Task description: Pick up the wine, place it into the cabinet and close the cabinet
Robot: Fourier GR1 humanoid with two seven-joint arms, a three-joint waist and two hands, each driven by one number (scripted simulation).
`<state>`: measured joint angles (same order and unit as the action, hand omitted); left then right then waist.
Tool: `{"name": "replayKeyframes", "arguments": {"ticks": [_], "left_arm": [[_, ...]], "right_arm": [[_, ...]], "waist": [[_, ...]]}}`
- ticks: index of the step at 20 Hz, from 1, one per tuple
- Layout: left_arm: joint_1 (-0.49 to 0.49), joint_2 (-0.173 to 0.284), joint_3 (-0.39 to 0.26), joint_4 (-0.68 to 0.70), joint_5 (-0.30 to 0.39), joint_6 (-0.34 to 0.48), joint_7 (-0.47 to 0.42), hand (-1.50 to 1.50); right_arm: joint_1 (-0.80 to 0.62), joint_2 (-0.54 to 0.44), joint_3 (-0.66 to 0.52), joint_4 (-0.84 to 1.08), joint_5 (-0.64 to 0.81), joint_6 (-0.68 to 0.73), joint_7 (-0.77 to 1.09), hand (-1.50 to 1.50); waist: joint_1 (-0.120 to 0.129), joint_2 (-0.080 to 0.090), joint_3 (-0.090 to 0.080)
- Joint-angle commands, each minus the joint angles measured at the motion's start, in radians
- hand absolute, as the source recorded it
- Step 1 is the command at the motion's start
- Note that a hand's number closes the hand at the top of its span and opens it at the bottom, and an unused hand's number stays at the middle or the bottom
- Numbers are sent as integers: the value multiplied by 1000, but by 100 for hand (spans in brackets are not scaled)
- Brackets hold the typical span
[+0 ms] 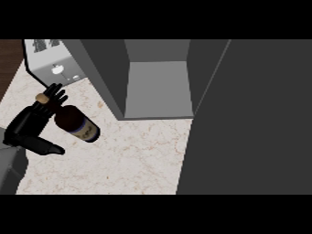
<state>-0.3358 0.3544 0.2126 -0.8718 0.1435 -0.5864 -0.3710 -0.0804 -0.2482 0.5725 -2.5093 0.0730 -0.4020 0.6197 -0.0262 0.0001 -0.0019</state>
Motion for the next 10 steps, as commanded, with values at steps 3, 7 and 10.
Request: {"name": "replayKeyframes", "arguments": {"ticks": [3, 7, 10], "left_arm": [[-41, -16, -20, 165, -69, -11, -131, -150], [-84, -3, -13, 280, -56, -85, -129, -150], [-138, 16, -10, 364, -62, -124, -139, -150]], "right_arm": [[93, -58, 43, -194, 95, 4, 23, -150], [-9, -20, -2, -148, 70, -29, 67, -150], [58, -52, 37, -153, 68, -17, -1, -150]], "waist": [[-5, -1, 0], [3, 1, -1], [-6, 2, 0]]}}
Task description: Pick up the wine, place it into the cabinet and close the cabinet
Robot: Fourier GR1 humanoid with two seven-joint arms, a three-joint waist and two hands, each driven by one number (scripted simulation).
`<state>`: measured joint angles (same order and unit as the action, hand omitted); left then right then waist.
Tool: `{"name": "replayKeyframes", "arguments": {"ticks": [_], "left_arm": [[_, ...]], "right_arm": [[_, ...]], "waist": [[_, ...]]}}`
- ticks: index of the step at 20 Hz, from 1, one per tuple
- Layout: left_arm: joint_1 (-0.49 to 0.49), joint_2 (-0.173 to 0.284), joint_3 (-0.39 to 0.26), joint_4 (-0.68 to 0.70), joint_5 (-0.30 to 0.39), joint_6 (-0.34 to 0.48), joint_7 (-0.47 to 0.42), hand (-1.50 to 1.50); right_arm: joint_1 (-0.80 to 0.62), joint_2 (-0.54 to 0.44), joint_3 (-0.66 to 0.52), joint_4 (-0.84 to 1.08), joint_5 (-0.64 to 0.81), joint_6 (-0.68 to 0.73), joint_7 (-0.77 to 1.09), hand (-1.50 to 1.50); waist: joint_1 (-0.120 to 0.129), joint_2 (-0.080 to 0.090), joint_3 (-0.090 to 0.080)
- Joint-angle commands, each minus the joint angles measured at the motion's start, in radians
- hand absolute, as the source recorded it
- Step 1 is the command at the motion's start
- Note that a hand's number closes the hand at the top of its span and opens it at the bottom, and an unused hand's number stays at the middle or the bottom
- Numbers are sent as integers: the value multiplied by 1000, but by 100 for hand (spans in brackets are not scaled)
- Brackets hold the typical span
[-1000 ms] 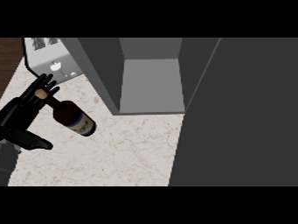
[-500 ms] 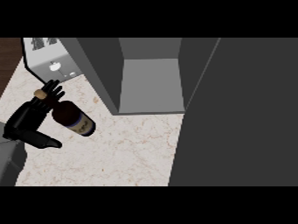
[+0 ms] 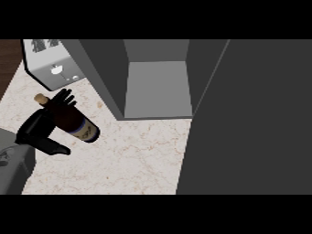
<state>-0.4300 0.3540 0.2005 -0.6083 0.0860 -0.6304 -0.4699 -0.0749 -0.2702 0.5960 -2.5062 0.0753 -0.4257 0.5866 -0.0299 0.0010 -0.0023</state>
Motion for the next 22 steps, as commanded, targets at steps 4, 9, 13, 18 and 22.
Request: {"name": "replayKeyframes", "arguments": {"ticks": [4, 9, 13, 18, 22], "left_arm": [[-56, -13, -10, 121, -14, -61, -48, -150], [-63, -11, -25, 198, -54, -60, -150, -150], [-49, -51, -41, 189, -63, -43, -208, -150], [-100, -59, -4, 234, -20, -50, -198, 150], [-85, -54, -22, 236, -41, -38, -228, 150]], "right_arm": [[79, -56, 57, -216, 108, -19, 69, -150], [90, -72, 40, -163, 78, -15, -9, -150], [82, -83, 56, -177, 77, -28, -4, -150], [7, -72, -1, -153, 52, -42, 54, -150], [91, -94, 102, -206, 118, -66, 24, -150]], "waist": [[-7, -2, 0], [-7, 3, 0], [-8, 1, -1], [-2, 2, -1], [-14, -4, -1]]}}
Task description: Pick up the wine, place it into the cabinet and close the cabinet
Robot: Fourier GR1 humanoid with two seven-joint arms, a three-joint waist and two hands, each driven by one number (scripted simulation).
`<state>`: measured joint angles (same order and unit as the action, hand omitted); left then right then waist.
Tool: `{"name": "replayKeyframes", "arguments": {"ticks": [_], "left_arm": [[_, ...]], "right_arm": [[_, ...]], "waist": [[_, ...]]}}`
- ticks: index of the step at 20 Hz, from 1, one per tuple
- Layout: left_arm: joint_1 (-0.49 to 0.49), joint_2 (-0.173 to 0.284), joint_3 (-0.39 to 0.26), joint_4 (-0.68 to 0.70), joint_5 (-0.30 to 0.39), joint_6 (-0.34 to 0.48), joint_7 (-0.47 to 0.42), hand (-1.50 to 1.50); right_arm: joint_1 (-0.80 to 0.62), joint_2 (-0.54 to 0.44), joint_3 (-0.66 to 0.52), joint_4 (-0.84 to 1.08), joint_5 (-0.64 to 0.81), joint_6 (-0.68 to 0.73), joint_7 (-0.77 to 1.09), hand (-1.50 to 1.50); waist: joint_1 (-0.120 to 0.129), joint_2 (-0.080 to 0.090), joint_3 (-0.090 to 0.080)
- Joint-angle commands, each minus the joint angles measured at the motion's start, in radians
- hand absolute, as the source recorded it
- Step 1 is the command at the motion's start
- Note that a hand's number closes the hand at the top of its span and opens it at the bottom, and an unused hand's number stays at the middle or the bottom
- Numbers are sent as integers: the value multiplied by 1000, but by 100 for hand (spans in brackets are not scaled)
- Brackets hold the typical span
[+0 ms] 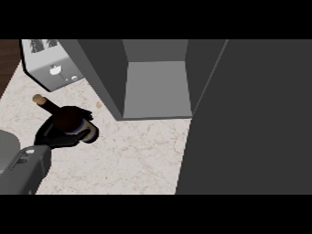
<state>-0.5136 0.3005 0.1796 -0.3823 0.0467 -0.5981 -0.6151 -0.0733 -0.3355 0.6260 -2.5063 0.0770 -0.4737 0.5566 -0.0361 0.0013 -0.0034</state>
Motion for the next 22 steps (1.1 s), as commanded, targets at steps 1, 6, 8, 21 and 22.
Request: {"name": "replayKeyframes", "arguments": {"ticks": [1, 6, 8, 21, 22], "left_arm": [[-11, 28, 4, 4, 5, -86, -61, 150], [14, -1, -34, -36, -36, -36, -172, 150], [-9, 5, -31, -42, -32, -20, -157, 150], [336, -217, -73, -343, 17, 242, -205, 150], [359, -206, -79, -425, 53, 193, -116, 150]], "right_arm": [[42, -38, -6, -194, 82, -9, 83, -150], [1, -22, -10, -146, 65, -24, 74, -150], [38, -41, 33, -174, 95, -33, 80, -150], [84, -102, 27, -223, 74, -58, 65, -150], [95, -85, -4, -176, 36, -71, 9, -150]], "waist": [[8, -2, 1], [12, -2, 1], [5, -3, 0], [27, -16, 3], [42, -18, 6]]}}
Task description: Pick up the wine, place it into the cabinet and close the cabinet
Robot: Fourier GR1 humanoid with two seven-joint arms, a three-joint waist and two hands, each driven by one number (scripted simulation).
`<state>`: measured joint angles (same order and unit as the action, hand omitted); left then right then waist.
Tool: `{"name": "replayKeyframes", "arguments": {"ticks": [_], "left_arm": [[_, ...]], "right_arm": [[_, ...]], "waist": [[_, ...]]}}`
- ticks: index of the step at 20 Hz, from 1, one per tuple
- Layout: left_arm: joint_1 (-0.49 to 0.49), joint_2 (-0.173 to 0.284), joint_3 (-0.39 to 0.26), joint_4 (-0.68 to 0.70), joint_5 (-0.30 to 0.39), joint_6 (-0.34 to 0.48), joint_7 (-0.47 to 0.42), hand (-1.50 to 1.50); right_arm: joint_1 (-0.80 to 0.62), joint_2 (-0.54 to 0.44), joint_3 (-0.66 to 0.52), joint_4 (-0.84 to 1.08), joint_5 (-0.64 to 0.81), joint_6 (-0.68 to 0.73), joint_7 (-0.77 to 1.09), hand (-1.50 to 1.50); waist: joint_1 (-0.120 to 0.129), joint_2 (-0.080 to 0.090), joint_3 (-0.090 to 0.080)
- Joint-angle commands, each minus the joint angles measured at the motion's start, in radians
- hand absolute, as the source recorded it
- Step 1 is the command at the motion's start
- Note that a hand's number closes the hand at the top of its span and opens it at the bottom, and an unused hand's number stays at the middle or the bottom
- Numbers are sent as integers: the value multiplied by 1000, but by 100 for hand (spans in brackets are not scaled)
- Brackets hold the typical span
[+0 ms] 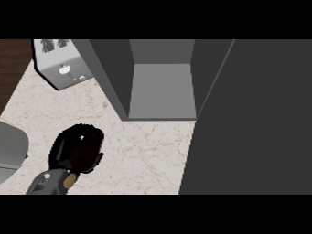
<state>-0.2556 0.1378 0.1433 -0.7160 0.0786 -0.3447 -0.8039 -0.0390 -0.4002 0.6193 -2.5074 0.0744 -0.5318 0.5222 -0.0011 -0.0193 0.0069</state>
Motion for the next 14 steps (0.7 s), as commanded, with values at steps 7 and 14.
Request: {"name": "replayKeyframes", "arguments": {"ticks": [7, 14], "left_arm": [[257, -135, -159, -404, -5, 30, 164, 150], [336, -137, -337, -632, 83, 164, 325, 150]], "right_arm": [[81, -54, 23, -178, 50, 2, 6, -150], [87, -57, 12, -214, 48, -25, 55, -150]], "waist": [[1, 10, -6], [-6, 11, -8]]}}
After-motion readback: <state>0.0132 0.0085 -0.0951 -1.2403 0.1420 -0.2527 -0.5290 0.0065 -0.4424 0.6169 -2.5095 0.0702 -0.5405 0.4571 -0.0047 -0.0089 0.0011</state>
